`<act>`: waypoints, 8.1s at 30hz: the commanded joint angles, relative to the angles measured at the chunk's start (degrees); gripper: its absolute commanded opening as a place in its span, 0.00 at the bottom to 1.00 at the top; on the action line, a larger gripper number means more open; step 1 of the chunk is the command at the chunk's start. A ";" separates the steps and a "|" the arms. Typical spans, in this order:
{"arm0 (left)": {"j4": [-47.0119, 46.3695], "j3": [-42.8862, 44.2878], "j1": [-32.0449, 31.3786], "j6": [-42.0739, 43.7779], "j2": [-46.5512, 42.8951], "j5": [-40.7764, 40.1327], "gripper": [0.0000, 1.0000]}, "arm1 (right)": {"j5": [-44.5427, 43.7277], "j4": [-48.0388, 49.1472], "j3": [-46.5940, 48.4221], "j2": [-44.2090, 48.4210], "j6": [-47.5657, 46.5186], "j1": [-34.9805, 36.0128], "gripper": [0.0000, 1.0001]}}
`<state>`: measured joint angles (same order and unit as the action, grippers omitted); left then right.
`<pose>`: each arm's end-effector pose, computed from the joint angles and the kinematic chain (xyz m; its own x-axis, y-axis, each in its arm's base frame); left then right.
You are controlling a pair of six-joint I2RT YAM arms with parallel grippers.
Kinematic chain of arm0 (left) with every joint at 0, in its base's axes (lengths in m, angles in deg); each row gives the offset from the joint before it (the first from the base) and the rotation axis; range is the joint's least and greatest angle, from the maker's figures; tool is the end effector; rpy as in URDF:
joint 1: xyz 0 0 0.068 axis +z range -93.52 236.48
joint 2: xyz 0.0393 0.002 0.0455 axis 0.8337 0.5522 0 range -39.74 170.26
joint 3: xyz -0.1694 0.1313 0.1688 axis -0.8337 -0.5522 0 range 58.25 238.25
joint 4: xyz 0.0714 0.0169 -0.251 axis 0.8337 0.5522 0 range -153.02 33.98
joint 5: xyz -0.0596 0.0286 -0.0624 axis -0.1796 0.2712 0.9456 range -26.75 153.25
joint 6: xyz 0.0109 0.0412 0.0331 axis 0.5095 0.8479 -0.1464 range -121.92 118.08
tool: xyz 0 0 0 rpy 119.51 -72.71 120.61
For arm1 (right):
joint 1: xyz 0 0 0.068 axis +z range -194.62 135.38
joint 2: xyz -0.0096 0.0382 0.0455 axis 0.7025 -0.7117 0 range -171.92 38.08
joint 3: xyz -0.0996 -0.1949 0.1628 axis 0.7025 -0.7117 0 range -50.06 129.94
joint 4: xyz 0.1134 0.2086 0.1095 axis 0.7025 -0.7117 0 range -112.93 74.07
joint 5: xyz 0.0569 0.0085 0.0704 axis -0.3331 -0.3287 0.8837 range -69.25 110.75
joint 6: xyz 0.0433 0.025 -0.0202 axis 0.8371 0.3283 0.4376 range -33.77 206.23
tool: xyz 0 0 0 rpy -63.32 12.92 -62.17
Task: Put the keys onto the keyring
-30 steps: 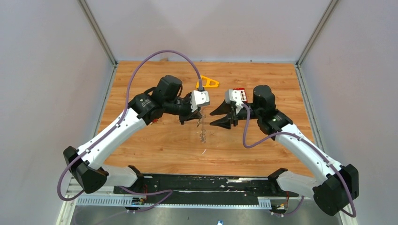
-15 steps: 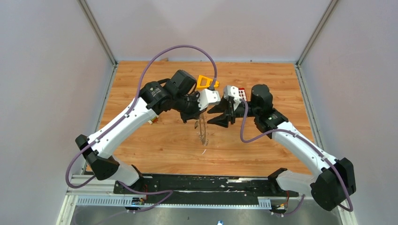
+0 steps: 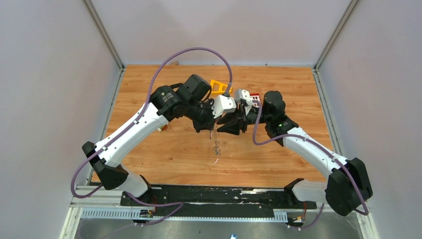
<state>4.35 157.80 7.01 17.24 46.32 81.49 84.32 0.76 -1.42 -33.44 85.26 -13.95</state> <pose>0.1799 -0.2274 0.4053 -0.2196 0.7366 -0.6397 0.9674 0.2490 -0.0454 0.2200 0.1676 0.3141 -0.0761 -0.0539 -0.9956 -0.9942 -0.0722 0.0799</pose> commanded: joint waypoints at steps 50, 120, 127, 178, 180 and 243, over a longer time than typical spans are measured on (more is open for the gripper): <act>-23.07 -18.75 3.61 0.30 -15.92 7.27 0.47 | 1.36 -7.34 3.37 4.64 -8.73 0.41 0.00; -22.75 -20.49 5.97 -2.26 -7.93 19.09 0.00 | -0.63 -10.45 3.35 6.10 -12.48 0.42 0.00; -22.59 -20.36 5.97 -2.10 -7.47 19.62 0.00 | -0.55 -10.18 3.37 6.40 -12.31 0.43 0.00; -33.43 -26.57 7.44 2.25 -10.15 28.96 0.21 | 0.50 -8.04 2.86 7.37 -10.37 0.42 0.00; -33.45 -26.21 7.46 2.13 -10.13 28.74 0.24 | 0.50 -8.05 2.78 7.39 -10.41 0.38 0.00; -48.63 -39.38 7.53 12.55 -19.93 25.30 0.00 | -0.64 -9.92 3.33 5.62 -11.24 0.39 0.00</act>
<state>-44.06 118.50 14.64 29.06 27.15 106.80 83.86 -10.98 -0.50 -28.15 74.55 -13.38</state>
